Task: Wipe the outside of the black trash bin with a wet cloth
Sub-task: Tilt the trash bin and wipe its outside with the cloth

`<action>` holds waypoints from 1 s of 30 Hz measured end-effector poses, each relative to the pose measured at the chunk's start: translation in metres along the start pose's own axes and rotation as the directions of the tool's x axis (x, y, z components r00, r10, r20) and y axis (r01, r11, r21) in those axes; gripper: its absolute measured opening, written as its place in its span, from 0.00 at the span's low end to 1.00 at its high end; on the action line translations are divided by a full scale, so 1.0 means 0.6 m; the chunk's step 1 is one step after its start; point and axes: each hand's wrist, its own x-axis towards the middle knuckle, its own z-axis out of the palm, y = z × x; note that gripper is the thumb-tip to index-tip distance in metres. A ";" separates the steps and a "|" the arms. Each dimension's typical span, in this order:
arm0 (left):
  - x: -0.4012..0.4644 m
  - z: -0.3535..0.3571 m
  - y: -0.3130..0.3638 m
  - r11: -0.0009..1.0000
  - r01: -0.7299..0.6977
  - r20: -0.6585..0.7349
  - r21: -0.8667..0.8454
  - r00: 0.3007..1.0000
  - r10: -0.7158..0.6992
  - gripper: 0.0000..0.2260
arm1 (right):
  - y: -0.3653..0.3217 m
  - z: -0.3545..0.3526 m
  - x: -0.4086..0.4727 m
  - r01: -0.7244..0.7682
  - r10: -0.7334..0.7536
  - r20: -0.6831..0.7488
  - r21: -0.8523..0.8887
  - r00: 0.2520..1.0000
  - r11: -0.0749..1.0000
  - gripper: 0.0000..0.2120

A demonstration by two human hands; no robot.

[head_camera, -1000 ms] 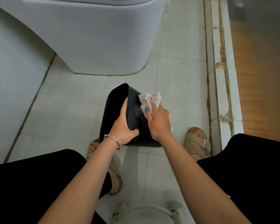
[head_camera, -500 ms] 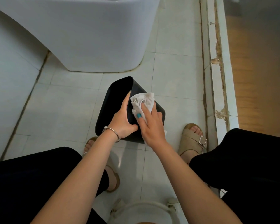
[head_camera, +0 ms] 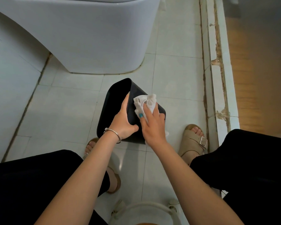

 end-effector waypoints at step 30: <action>0.000 -0.015 0.006 0.998 -0.029 0.059 0.052 0.998 0.026 0.51 | 0.059 -0.001 0.044 -0.262 0.253 0.070 0.177 0.965 0.949 0.23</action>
